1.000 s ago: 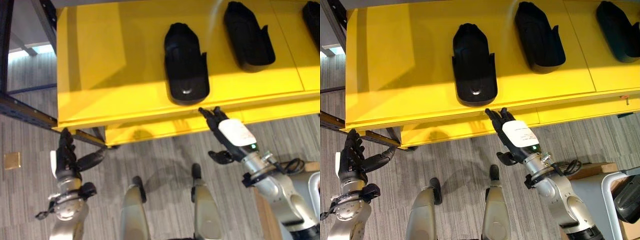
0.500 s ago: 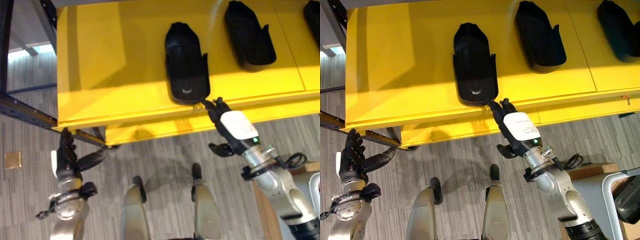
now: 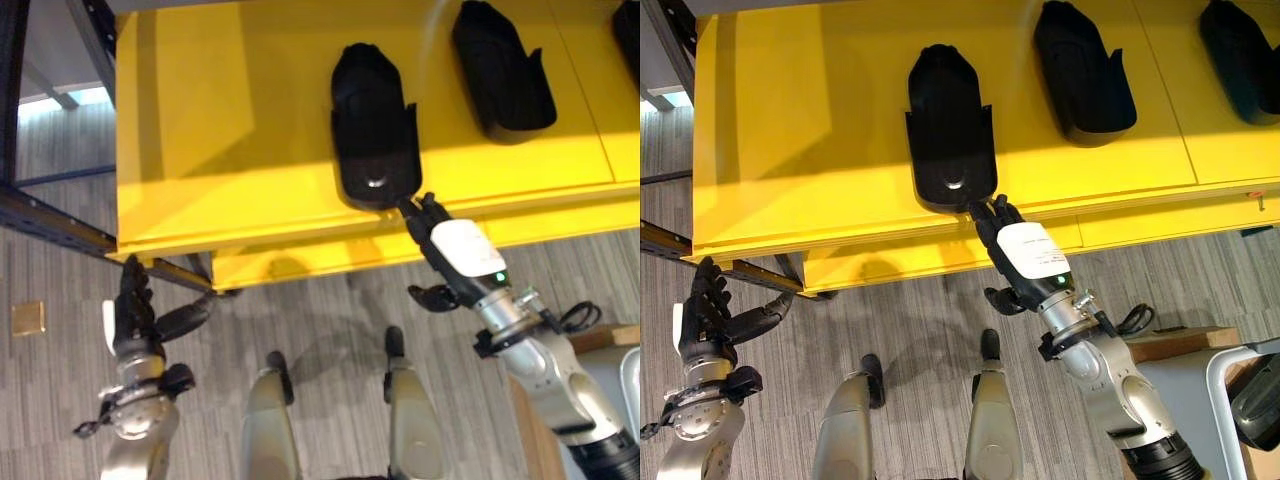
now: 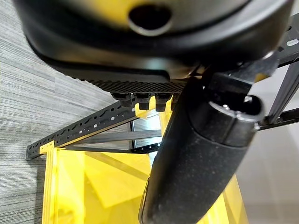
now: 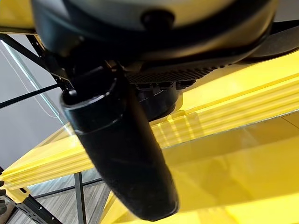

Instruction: Move parts from the plastic box to the shelf.

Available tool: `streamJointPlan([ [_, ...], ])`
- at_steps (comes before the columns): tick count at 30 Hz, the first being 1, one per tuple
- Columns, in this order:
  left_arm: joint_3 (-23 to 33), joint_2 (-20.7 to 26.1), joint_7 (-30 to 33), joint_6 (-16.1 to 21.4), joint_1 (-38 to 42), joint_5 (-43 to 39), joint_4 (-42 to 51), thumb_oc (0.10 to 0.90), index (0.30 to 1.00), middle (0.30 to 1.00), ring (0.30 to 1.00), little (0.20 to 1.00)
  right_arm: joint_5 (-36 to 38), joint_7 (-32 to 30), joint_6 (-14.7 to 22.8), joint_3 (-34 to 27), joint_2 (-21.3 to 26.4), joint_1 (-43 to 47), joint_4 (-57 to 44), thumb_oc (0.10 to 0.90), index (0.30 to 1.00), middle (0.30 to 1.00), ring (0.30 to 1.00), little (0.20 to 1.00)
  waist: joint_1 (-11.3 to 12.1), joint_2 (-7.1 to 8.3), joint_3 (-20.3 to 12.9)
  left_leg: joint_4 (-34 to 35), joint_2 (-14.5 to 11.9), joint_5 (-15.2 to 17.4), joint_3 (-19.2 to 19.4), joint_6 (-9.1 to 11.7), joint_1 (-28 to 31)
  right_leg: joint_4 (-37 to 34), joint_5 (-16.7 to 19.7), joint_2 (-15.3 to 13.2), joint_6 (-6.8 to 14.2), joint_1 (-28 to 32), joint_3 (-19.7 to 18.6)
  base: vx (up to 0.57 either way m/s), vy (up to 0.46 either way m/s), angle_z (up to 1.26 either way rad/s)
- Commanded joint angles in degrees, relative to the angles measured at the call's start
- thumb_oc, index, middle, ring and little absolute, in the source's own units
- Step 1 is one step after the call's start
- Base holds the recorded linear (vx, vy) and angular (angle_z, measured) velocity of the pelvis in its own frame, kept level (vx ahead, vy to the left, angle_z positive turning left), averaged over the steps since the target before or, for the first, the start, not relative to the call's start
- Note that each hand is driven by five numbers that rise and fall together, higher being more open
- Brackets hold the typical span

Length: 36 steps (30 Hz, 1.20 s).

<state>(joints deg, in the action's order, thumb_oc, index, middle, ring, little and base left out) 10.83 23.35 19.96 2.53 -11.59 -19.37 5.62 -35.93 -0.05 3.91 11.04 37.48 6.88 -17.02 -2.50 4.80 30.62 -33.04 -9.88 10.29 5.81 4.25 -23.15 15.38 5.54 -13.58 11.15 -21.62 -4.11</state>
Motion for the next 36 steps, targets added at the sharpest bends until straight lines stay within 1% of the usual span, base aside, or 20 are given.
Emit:
streamJointPlan([
  [1, 2.3, 2.1, 2.2, 5.6, 0.6, 2.1, 4.8, 0.9, 1.0, 1.0, 1.0, 1.0, 0.5, -4.6, 1.7, -2.3, -0.4, 5.0, -2.2, 0.9, 1.0, 1.0, 1.0, 1.0, 0.9, 0.42, -4.6, 4.6, 0.0, -5.5, -4.9, 0.7, -0.5, 5.4, 0.5, 0.0, -1.5, -2.8, 0.1, 0.0, 0.0, 0.0],
  [7, 2.4, 1.9, 2.4, 5.6, 0.6, 2.4, 4.9, 0.9, 1.0, 1.0, 1.0, 1.0, 0.5, -5.2, 2.0, -3.7, -0.4, 4.5, -4.0, 0.9, 1.0, 1.0, 1.0, 1.0, 0.7, 0.43, -4.6, 4.5, 0.0, -5.4, -4.9, 0.6, -0.4, 5.8, 0.4, 0.0, -1.5, -2.9, 0.1, 0.0, 0.0, 0.0],
  [12, 2.6, 1.7, 2.6, 5.5, 0.3, 2.4, 5.2, 0.9, 1.0, 1.0, 1.0, 1.0, 0.5, -5.8, 3.2, -4.9, -0.1, 3.8, -7.6, 0.9, 1.0, 1.0, 1.0, 1.0, 0.5, 0.59, -4.6, 4.5, -0.1, -5.3, -4.8, 0.6, -0.3, 5.8, 0.4, 0.1, -1.5, -2.9, 0.0, 0.0, 0.0, 0.0],
  [18, 2.9, 2.0, 3.0, 5.5, -0.1, 2.5, 5.6, 0.9, 1.0, 1.0, 1.0, 1.0, 1.5, -5.1, 4.7, -4.3, 0.4, 3.7, -11.0, 0.9, 1.0, 1.0, 1.0, 1.0, 0.4, 0.8, -4.6, 4.4, -0.1, -5.3, -4.8, 0.6, -0.2, 5.8, 0.4, 0.2, -1.5, -2.9, -0.3, 0.0, 0.0, 0.0],
  [30, 3.1, 1.6, 3.3, 5.5, -0.4, 2.0, 5.2, 0.9, 1.0, 1.0, 1.0, 1.0, 3.9, -2.3, 5.4, 0.4, 0.8, 6.1, -11.6, 0.9, 1.0, 1.0, 1.0, 1.0, 0.7, 1.03, -4.6, 4.5, 0.0, -5.4, -4.7, 0.7, -0.2, 5.7, 0.6, 0.1, -1.5, -2.9, -0.2, 0.0, 0.0, 0.0],
  [32, 3.0, 1.5, 3.6, 5.6, -0.2, 1.8, 4.9, 0.9, 1.0, 1.0, 1.0, 1.0, 4.2, -1.3, 4.9, 2.8, 0.5, 7.7, -9.6, 0.9, 1.0, 1.0, 1.0, 1.0, 0.9, 1.14, -4.5, 4.4, 0.0, -5.4, -4.6, 0.7, -0.3, 5.6, 0.7, 0.1, -1.5, -2.8, -0.2, 0.0, 0.0, 0.0],
  [33, 3.0, 1.5, 3.6, 5.6, -0.2, 1.8, 4.9, 0.9, 1.0, 1.0, 1.0, 1.0, 4.1, -1.3, 4.9, 2.9, 0.5, 7.7, -9.5, 0.9, 1.0, 1.0, 1.0, 1.0, 0.9, 1.15, -4.5, 4.4, 0.0, -5.4, -4.6, 0.7, -0.3, 5.6, 0.7, 0.1, -1.5, -2.8, -0.2, 0.0, 0.0, 0.0],
  [34, 3.0, 1.4, 3.7, 5.6, 0.0, 1.9, 4.6, 0.9, 1.0, 1.0, 1.0, 1.0, 4.2, -0.7, 4.7, 4.4, 0.2, 8.6, -8.3, 0.9, 1.0, 1.0, 1.0, 1.0, 1.0, 1.14, -4.4, 4.5, 0.0, -5.4, -4.6, 0.7, -0.2, 5.6, 0.6, 0.1, -1.5, -2.9, -0.2, 0.0, 0.0, 0.0],
  [36, 3.1, 1.3, 3.9, 5.9, 0.1, 1.7, 4.3, 0.9, 1.0, 1.0, 1.0, 1.0, 4.2, -0.2, 4.5, 5.5, -0.1, 9.0, -6.9, 0.9, 1.0, 1.0, 1.0, 1.0, 1.0, 1.05, -4.4, 4.5, 0.0, -5.4, -4.6, 0.6, -0.2, 5.7, 0.5, 0.0, -1.5, -3.0, -0.2, 0.0, 0.0, 0.0],
])
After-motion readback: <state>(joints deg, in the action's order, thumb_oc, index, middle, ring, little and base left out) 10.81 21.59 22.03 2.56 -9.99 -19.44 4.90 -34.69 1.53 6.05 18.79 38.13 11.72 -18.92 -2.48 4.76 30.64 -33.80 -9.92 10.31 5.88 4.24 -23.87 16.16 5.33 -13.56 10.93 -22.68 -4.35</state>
